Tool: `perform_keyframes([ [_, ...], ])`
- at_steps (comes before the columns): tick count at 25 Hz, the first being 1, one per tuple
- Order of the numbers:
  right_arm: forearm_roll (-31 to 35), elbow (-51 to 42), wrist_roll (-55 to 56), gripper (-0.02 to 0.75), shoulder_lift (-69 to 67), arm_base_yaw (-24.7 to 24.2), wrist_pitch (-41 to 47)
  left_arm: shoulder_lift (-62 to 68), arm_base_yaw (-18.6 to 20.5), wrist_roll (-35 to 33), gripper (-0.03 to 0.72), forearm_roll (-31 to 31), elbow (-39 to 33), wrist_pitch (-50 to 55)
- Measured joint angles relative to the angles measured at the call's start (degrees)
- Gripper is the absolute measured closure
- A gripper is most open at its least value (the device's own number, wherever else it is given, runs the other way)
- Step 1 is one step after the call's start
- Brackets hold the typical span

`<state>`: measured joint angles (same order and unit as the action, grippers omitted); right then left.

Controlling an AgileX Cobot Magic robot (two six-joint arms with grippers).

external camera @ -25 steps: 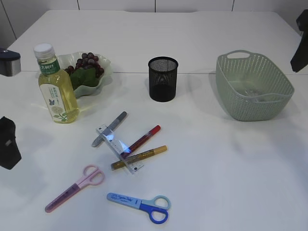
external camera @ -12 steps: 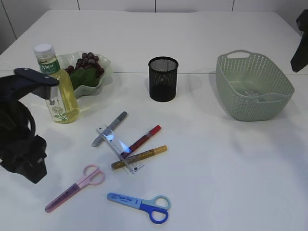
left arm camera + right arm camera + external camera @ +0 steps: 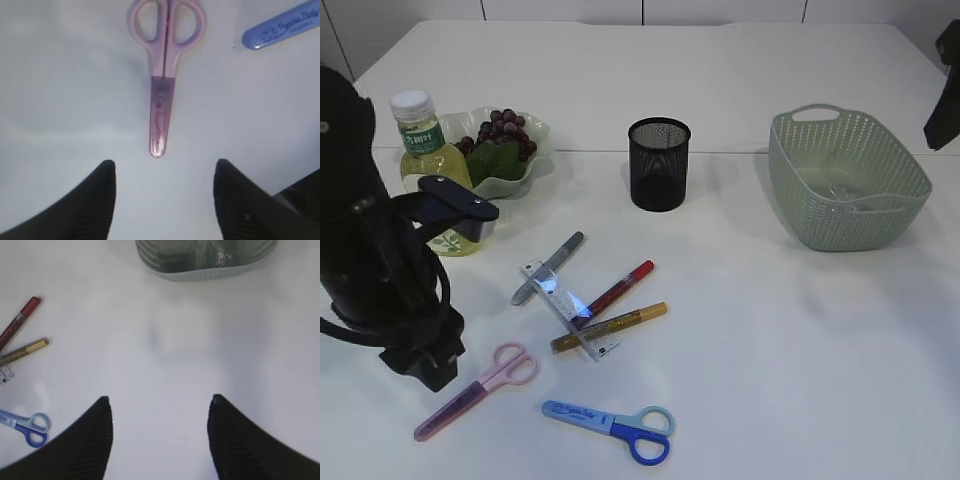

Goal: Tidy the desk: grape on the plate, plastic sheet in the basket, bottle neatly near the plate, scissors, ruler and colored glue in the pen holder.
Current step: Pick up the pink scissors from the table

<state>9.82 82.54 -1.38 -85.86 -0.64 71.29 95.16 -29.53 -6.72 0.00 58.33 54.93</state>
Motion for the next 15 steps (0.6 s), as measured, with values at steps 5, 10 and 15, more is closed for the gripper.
perform_keyframes([
  [5, 0.0, 0.0, 0.0, 0.263, 0.0, 0.0, 0.0, 3.4, 0.0, 0.6, 0.249, 0.0, -0.1, -2.4],
  [10, 0.0, 0.0, 0.0, 0.263, 0.0, 0.0, 0.0, 4.0, 0.0, 2.1, 0.251, 0.0, -3.0, -6.8],
  [15, 0.0, 0.0, 0.0, 0.263, 0.0, 0.0, 0.0, 4.0, 0.0, 2.2, 0.251, 0.0, -4.7, -9.9],
])
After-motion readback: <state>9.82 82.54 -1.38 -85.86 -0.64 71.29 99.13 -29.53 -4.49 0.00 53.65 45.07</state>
